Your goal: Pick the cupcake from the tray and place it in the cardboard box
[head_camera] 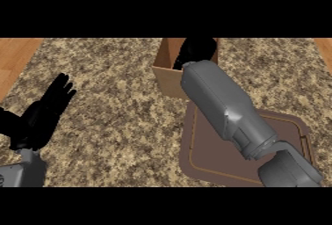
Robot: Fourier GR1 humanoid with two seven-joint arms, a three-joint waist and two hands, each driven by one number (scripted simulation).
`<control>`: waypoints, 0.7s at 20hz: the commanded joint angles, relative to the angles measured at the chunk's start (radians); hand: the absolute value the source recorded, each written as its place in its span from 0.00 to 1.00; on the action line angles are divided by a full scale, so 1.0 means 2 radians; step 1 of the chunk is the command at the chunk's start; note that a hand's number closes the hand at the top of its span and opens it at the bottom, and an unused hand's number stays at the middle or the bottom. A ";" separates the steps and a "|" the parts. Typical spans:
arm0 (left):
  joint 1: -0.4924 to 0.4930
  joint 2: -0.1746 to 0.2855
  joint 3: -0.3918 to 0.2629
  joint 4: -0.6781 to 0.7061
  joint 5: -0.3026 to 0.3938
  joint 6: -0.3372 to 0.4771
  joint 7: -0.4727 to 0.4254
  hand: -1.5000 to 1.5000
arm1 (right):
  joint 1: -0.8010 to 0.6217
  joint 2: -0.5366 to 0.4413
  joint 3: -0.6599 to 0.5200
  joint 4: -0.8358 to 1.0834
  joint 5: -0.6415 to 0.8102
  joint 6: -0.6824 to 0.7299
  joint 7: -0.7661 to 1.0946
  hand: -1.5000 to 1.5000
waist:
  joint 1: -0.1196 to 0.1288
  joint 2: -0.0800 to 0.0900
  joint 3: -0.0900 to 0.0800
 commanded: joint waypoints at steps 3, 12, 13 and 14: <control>0.006 -0.010 -0.004 -0.008 0.002 0.008 0.010 0.50 | 0.004 0.002 0.002 -0.023 -0.002 -0.126 -0.019 0.00 | -0.008 -0.003 0.001; 0.032 0.010 0.019 -0.008 0.015 -0.012 0.000 0.50 | 0.033 0.002 -0.034 -0.092 -0.014 -0.330 -0.008 0.00 | -0.022 -0.010 0.000; 0.016 0.016 0.033 -0.001 0.014 0.003 0.008 0.50 | 0.055 0.002 -0.038 -0.106 -0.016 -0.329 -0.031 0.00 | -0.036 -0.011 0.001; 0.026 -0.005 0.010 -0.011 0.007 0.009 0.012 0.50 | 0.067 0.002 -0.046 -0.100 -0.012 -0.351 -0.045 0.00 | -0.036 -0.010 0.001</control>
